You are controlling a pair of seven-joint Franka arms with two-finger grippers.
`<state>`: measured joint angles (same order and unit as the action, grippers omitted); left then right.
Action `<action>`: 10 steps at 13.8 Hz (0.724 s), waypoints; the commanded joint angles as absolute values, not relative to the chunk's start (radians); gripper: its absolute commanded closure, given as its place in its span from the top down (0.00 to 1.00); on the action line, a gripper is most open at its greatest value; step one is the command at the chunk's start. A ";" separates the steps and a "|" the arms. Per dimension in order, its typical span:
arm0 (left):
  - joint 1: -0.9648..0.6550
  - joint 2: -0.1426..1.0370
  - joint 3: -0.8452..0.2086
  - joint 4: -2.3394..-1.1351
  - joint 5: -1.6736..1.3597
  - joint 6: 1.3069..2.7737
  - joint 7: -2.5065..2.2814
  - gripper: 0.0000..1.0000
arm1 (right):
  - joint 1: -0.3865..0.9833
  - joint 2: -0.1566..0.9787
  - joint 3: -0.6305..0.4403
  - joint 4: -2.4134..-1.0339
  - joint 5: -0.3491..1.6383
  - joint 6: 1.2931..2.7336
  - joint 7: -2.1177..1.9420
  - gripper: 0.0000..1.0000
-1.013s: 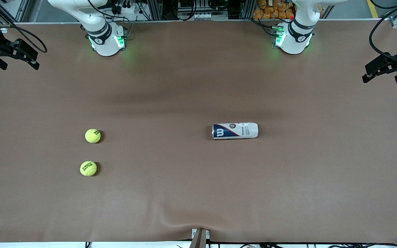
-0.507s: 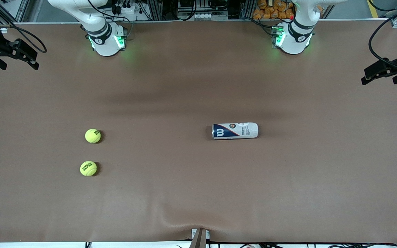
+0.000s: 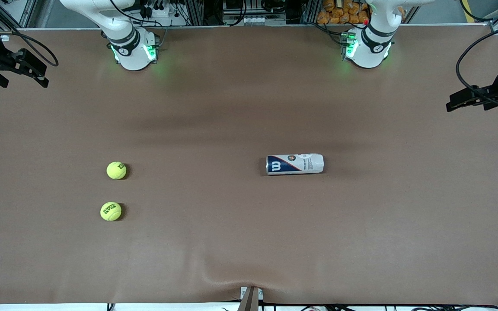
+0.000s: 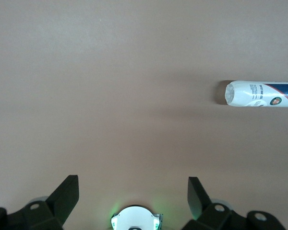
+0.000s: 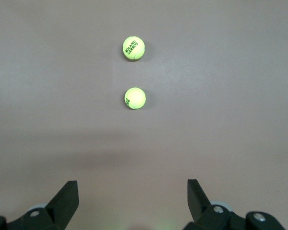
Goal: Insert tennis ball vertically with right arm
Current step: 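Reach the left gripper down to the lying Wilson can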
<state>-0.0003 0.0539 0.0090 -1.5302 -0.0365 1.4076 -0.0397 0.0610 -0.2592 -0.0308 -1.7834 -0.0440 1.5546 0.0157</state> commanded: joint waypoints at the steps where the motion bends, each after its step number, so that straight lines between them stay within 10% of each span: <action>1: -0.014 0.066 -0.006 -1.511 -0.060 1.385 -0.015 1.00 | 0.034 -0.270 -0.018 -1.787 -0.034 1.555 0.000 1.00; 10: -0.023 0.201 -0.225 -1.502 -0.163 1.514 0.311 1.00 | 0.037 -0.270 -0.018 -1.787 -0.032 1.554 0.002 1.00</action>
<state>-0.0259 0.1688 -0.1772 -1.5274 -0.1706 1.4904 0.2266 0.0606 -0.2592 -0.0314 -1.7834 -0.0440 1.5546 0.0157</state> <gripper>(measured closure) 0.000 0.000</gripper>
